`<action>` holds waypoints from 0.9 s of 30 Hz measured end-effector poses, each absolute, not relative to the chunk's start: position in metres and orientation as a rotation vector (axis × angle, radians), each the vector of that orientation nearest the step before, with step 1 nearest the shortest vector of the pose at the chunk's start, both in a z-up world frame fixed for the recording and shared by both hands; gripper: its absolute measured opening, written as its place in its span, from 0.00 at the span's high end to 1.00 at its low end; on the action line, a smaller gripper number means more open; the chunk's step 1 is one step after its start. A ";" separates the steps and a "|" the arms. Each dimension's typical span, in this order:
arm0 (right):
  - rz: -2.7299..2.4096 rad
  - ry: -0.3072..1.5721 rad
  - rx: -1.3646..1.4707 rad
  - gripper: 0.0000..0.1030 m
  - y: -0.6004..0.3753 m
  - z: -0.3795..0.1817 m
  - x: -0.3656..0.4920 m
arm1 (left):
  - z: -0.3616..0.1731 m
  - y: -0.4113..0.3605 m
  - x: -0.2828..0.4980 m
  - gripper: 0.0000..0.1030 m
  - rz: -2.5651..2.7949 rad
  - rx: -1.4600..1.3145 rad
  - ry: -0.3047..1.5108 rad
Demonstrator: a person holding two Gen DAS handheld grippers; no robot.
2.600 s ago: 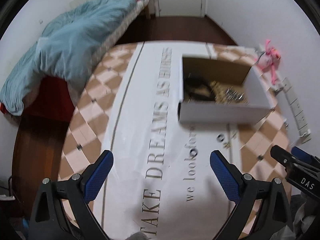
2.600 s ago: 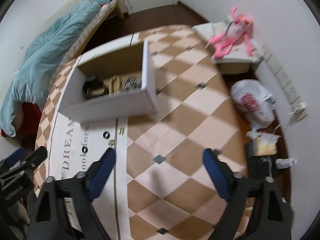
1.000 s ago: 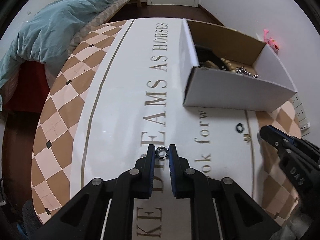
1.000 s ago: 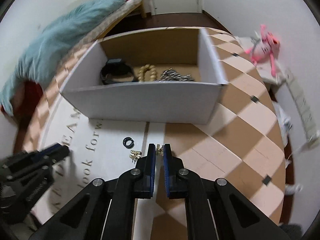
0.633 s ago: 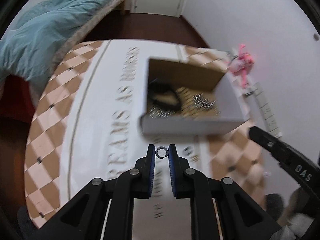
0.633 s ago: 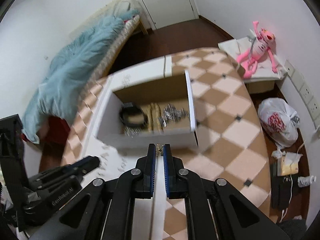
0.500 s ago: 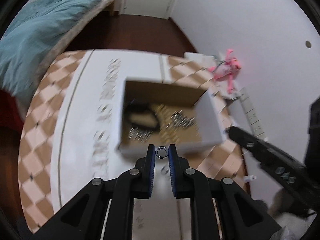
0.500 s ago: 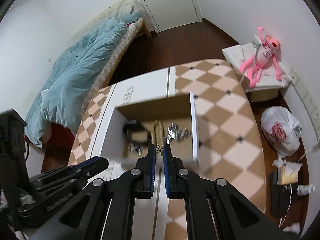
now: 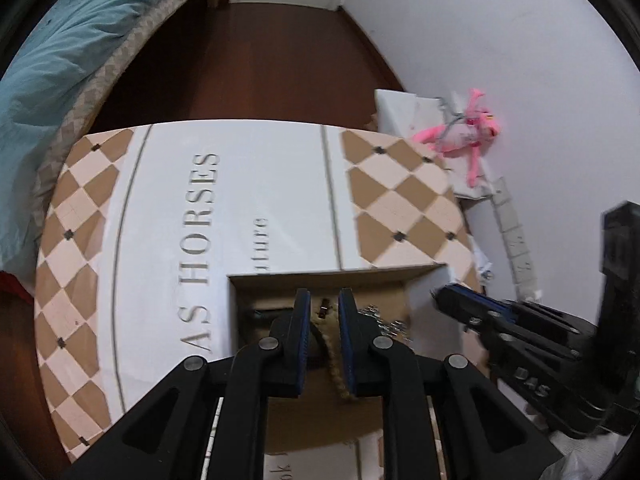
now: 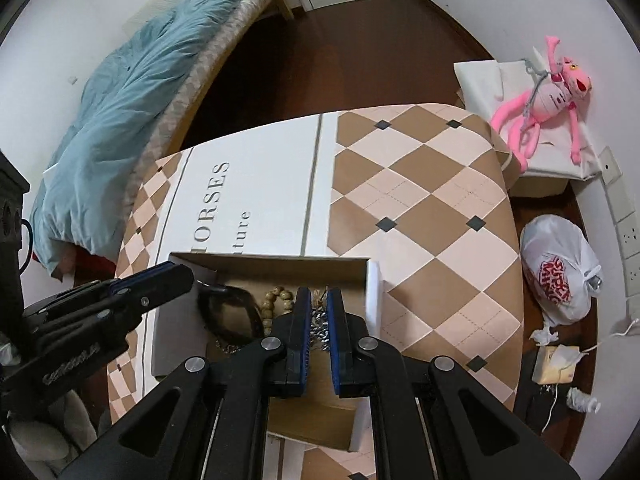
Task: Organize jewelry
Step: 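Drop the black ring into the box with the left tool while the right tool drops the gold piece in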
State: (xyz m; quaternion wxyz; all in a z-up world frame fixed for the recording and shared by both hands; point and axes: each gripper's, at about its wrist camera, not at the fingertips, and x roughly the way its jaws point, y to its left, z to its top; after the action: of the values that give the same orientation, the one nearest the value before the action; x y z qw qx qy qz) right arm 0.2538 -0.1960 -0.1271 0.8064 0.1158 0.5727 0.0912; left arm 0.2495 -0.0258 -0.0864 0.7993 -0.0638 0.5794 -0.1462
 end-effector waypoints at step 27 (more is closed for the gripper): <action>-0.004 1.192 -0.008 0.06 -0.180 -0.118 0.209 | -0.079 0.005 0.207 0.02 -0.069 0.004 1.126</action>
State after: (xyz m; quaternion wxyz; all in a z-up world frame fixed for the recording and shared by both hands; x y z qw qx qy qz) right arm 0.2091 -0.1803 -0.1183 0.8276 -0.0036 0.5614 -0.0018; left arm 0.2072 0.0046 -0.0793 0.8450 0.0018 0.5338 -0.0329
